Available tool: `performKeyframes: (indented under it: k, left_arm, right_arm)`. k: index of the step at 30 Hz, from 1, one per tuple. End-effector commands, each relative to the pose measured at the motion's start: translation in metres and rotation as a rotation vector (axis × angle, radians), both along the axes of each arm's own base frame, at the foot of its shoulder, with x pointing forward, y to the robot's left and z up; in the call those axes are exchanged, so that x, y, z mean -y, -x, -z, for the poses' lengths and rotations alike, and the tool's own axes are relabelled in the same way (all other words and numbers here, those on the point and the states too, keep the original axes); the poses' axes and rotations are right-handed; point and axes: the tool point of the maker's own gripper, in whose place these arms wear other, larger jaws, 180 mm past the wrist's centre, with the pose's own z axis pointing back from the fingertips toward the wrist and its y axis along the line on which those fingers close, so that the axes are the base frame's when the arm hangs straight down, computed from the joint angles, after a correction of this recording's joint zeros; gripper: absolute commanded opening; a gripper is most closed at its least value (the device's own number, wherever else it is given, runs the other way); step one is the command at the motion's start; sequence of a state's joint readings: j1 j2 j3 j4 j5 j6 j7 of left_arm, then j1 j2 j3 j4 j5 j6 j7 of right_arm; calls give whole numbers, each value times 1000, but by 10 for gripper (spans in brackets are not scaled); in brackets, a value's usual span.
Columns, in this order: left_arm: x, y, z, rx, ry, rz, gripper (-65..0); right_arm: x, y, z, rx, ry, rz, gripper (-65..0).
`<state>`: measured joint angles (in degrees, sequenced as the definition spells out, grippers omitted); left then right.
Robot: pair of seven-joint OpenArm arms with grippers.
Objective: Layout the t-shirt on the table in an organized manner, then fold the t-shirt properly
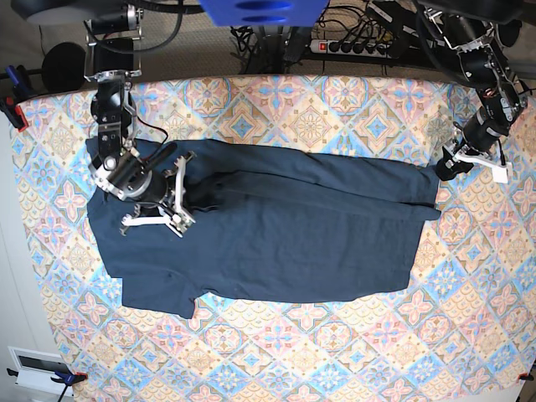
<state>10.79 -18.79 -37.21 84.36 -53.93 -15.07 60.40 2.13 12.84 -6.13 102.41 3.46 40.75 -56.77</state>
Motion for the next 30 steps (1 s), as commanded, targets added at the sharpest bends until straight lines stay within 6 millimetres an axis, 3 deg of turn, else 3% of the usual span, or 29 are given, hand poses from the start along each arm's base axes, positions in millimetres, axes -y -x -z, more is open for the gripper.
performKeyframes:
  k: [1,5,8,13,21,30]
  left_arm:
    - [-5,-7,-14,41,-21,5,-387]
    - [-6,-9,-16,48,-24,4,-387]
    - [-7,-11,-18,55,-27,5,-384]
    - [-5,-31,-43,129,-55,19,-381]
    - [-7,-85,-92,271,-83,8,-380]
    - [10,-155,-69,160,-114,56,-380]
  right_arm:
    - [9,-19,-18,62,11,19,-616]
    - [13,-27,-16,51,12,30,-595]
    - [14,-27,-16,52,11,35,-512]
    - [19,-27,-17,54,11,49,-395]
    - [58,-36,-48,146,4,167,-387]
    - [63,-35,-50,152,4,182,-387]
